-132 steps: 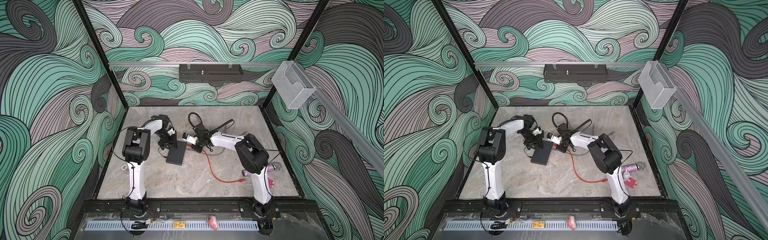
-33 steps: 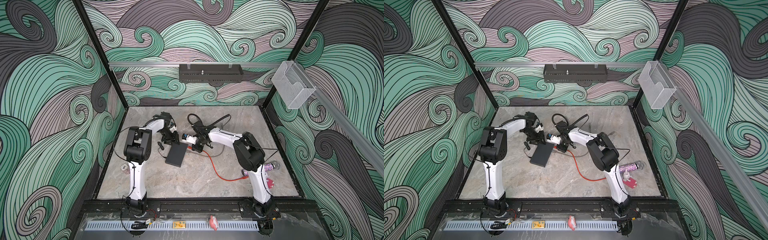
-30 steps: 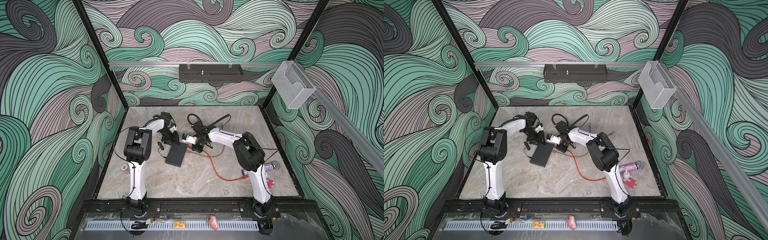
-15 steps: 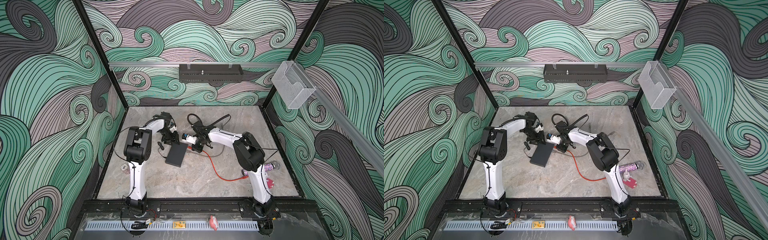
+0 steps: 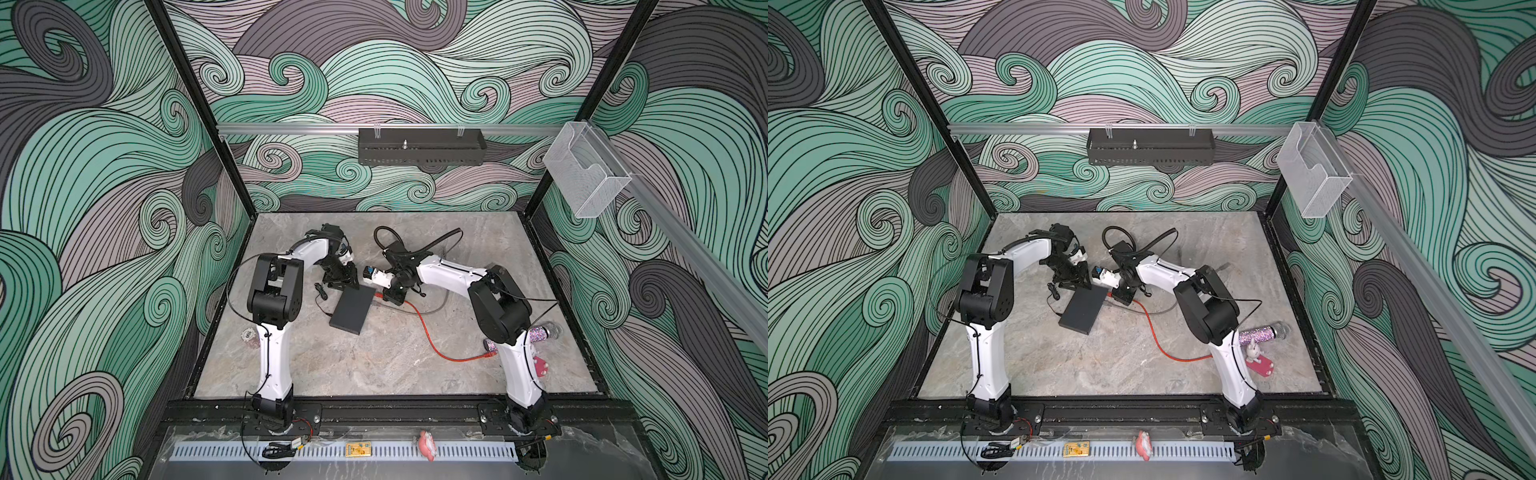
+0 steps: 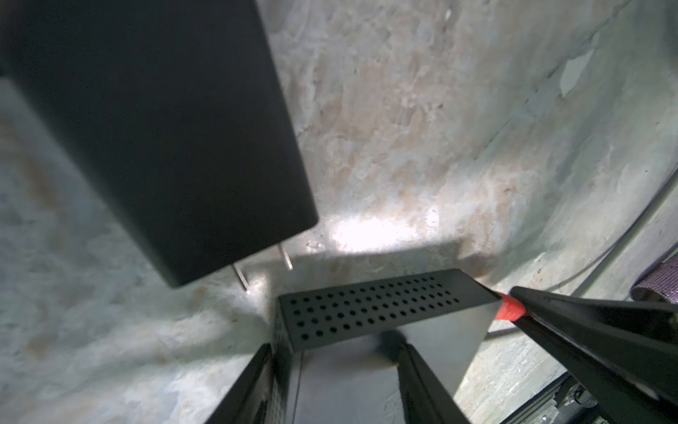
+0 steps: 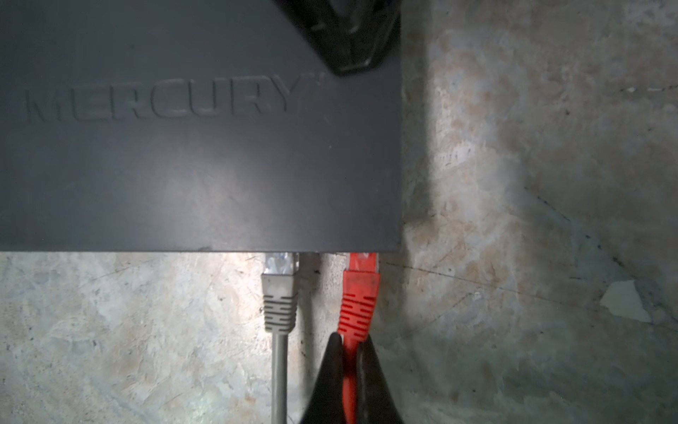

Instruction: Insert the plug into the switch port

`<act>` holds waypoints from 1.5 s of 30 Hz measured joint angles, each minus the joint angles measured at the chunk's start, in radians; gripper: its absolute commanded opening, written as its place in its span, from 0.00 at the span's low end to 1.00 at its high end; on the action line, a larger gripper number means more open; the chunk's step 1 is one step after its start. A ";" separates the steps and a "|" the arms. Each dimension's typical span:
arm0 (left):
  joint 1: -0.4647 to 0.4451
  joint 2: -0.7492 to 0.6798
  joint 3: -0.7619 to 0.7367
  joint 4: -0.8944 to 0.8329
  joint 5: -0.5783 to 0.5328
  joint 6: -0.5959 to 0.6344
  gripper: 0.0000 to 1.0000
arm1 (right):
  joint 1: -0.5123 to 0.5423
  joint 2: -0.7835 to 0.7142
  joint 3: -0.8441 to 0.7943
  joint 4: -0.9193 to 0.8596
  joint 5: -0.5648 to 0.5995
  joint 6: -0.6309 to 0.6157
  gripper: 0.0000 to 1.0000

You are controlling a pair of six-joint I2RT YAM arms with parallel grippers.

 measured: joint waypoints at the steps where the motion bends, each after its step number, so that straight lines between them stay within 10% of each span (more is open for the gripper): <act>1: 0.000 0.000 0.000 0.000 0.000 0.000 0.51 | 0.001 0.000 0.000 -0.001 0.000 0.001 0.06; 45: 0.000 -0.006 -0.010 0.012 -0.002 -0.001 0.51 | 0.003 0.032 0.040 -0.043 -0.006 0.078 0.06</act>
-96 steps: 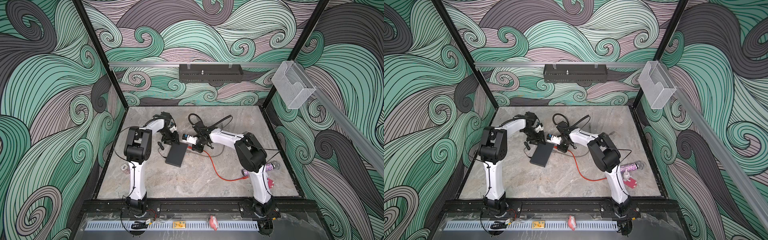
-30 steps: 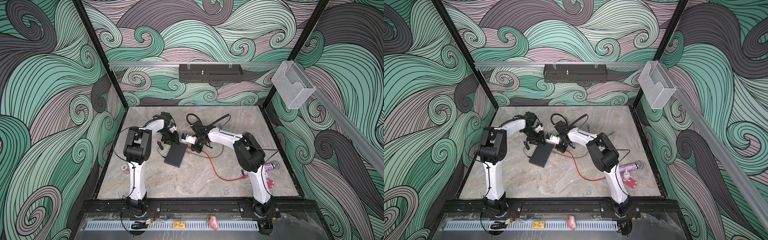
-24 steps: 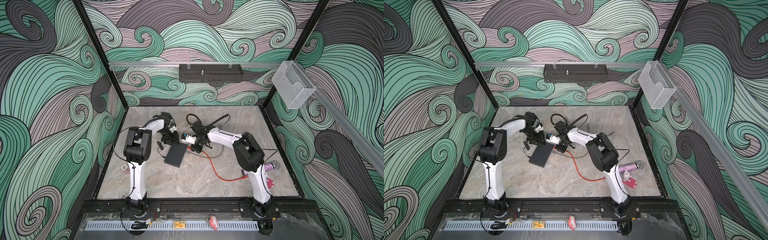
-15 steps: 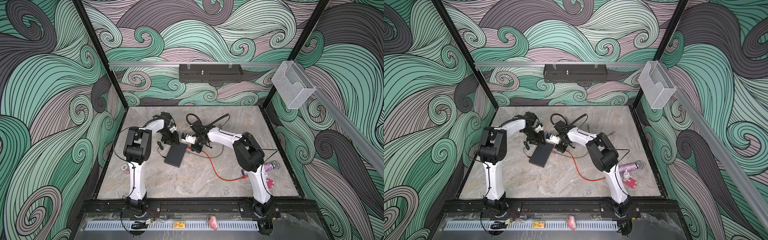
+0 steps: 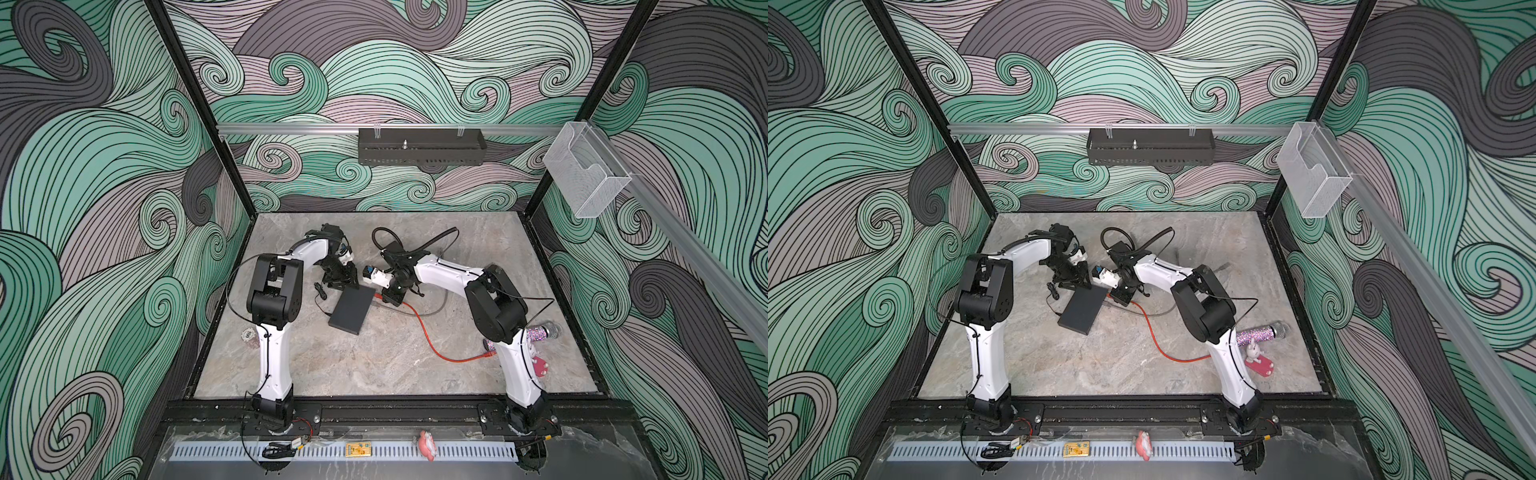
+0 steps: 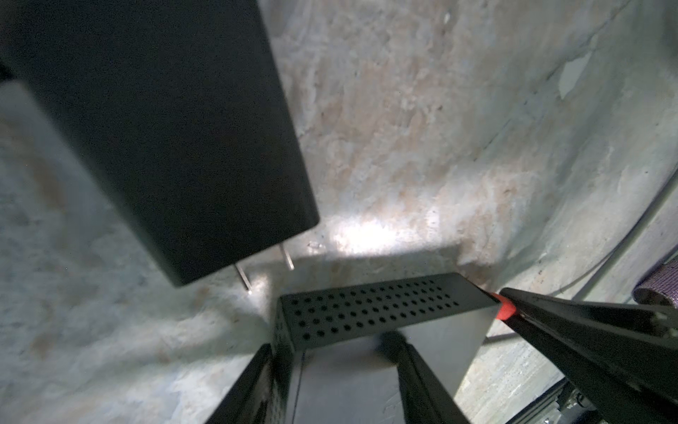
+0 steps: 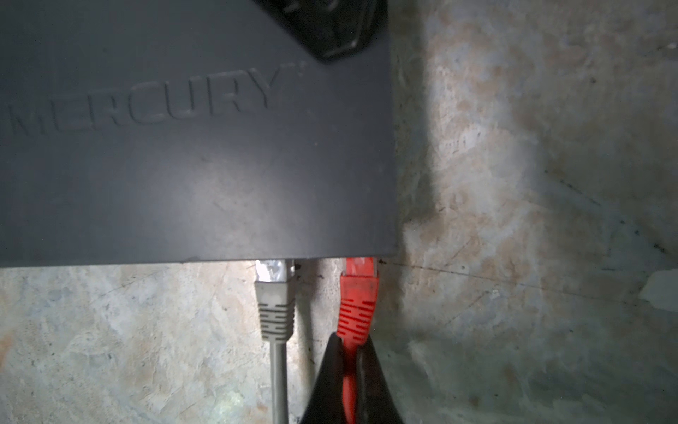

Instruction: Insert the plug into the switch port

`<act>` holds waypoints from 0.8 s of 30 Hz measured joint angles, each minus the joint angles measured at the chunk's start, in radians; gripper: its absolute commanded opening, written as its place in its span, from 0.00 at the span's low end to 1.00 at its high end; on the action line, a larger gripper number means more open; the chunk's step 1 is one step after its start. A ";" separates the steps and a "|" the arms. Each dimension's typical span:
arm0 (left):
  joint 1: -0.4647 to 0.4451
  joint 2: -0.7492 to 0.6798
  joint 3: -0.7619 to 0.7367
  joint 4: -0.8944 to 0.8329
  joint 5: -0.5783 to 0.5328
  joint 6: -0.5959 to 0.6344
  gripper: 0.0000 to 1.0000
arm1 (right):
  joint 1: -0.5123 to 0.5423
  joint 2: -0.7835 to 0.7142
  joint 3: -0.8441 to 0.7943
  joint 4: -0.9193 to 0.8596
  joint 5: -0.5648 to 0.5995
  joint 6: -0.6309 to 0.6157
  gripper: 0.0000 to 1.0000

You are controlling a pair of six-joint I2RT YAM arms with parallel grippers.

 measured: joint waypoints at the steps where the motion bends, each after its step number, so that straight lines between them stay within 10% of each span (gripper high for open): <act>1: 0.000 0.000 0.000 0.000 0.000 0.000 0.51 | 0.000 0.000 0.000 0.000 0.000 0.000 0.06; 24: 0.000 -0.026 -0.050 0.056 0.008 -0.026 0.51 | 0.000 0.017 0.026 -0.028 -0.006 0.038 0.06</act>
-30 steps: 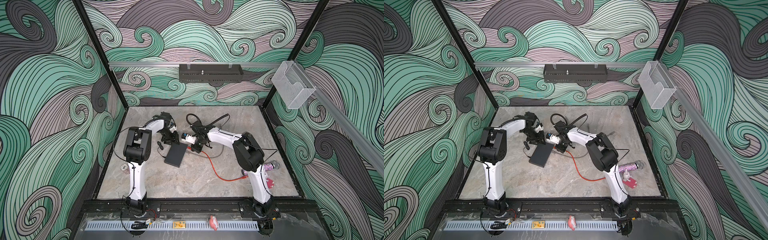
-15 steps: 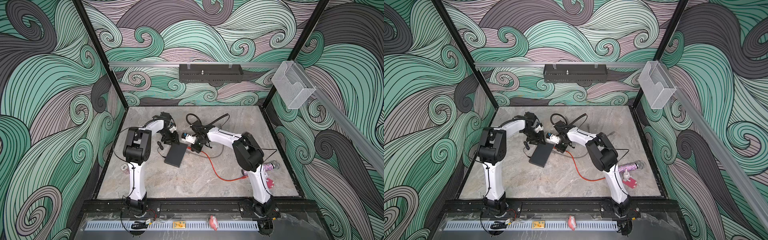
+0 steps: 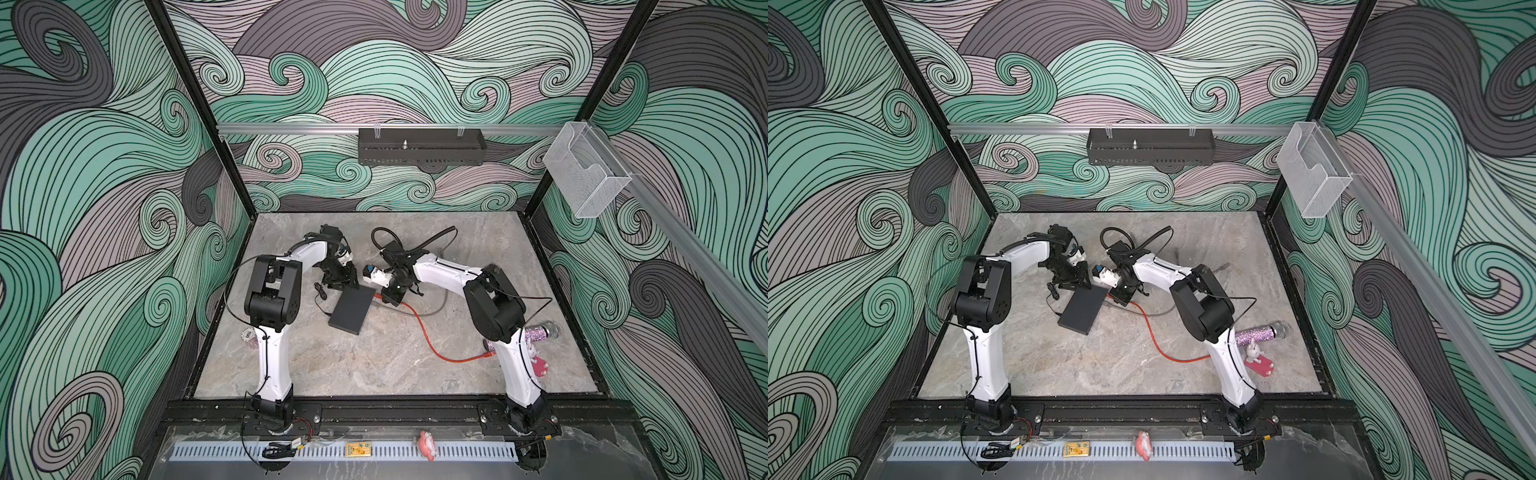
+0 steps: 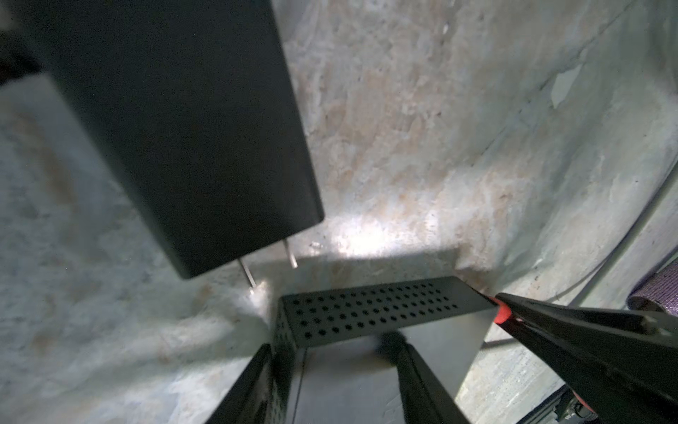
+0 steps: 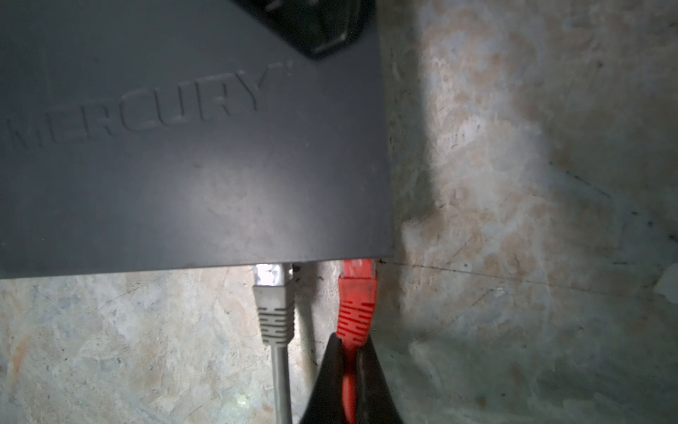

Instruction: Insert the plug into the switch port

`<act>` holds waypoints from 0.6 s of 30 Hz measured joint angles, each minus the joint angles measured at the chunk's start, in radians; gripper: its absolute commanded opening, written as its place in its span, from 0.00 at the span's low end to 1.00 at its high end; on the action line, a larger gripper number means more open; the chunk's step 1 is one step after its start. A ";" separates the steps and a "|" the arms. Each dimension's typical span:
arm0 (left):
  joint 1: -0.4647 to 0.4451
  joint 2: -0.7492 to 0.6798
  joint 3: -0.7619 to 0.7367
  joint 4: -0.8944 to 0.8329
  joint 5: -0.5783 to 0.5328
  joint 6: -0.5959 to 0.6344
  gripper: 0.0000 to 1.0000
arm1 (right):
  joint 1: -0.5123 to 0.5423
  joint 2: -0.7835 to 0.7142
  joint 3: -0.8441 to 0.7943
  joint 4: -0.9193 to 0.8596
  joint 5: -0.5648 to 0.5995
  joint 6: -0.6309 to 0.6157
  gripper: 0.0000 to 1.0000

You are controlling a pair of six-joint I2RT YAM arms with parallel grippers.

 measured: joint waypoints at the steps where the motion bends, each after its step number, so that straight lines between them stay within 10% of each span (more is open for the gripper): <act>1: 0.000 0.000 0.000 0.000 0.000 0.000 0.51 | 0.000 0.000 0.000 0.000 0.000 0.000 0.06; 18: 0.000 0.002 0.001 0.000 0.000 -0.003 0.51 | 0.000 0.000 0.023 -0.025 -0.004 0.000 0.06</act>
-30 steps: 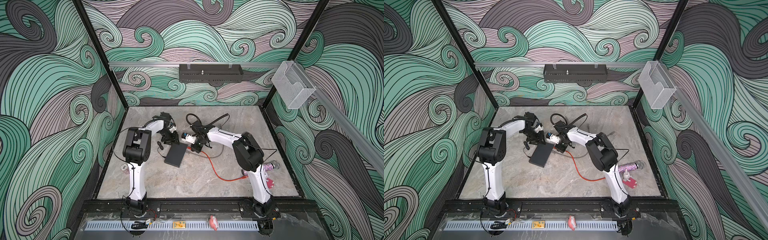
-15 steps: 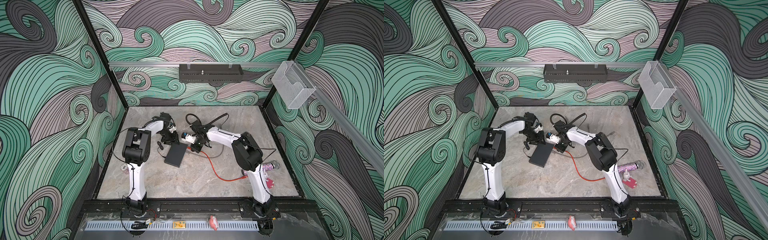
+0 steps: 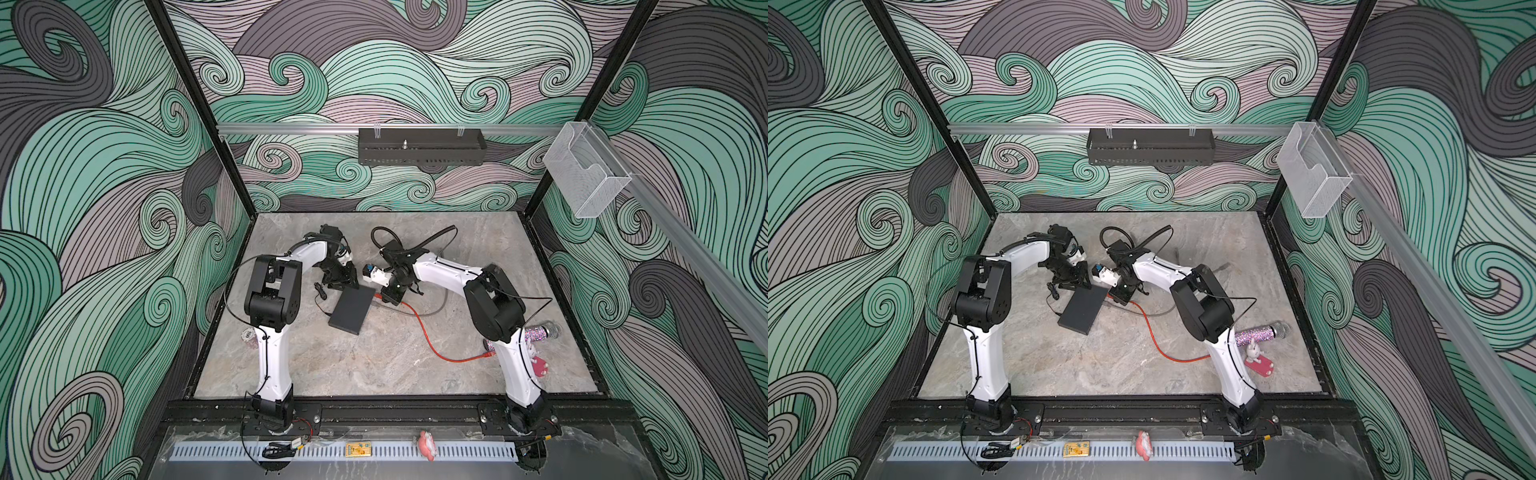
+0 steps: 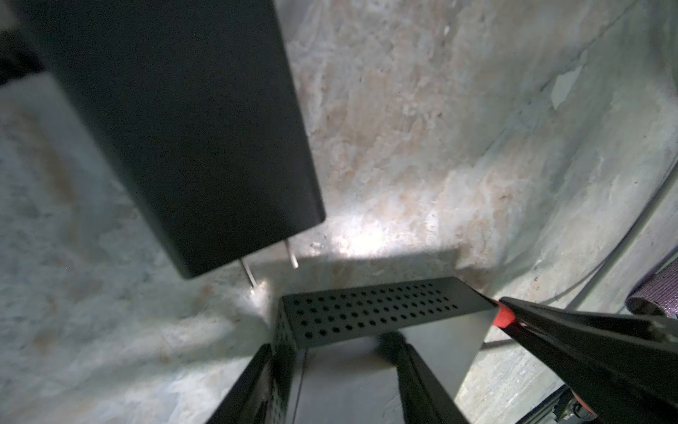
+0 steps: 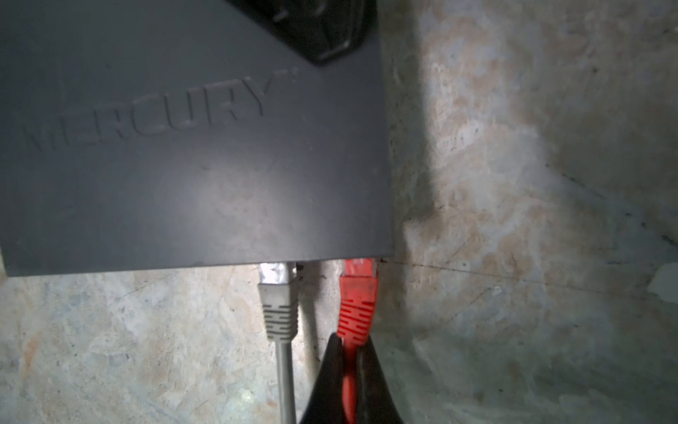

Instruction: Insert the plug into the switch port

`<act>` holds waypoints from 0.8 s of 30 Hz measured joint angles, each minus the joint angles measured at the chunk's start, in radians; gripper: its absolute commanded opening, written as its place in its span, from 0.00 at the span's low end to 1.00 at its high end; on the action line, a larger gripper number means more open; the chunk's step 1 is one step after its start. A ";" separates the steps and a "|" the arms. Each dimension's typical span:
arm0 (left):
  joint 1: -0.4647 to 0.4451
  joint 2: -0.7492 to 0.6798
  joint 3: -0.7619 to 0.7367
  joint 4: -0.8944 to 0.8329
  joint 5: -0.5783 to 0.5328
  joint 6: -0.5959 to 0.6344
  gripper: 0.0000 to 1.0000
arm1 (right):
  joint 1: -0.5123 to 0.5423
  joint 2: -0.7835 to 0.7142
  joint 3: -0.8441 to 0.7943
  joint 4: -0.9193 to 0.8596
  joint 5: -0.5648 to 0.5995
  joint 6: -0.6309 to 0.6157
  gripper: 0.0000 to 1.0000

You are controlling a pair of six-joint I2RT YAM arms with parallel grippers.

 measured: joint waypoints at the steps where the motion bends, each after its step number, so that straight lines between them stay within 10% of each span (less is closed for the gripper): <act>1: 0.000 0.000 0.000 0.000 0.000 0.000 0.51 | 0.000 0.001 0.005 -0.005 0.000 0.000 0.06; 24: 0.000 0.001 0.001 -0.002 0.000 0.000 0.51 | 0.000 0.023 0.025 -0.028 -0.006 0.019 0.06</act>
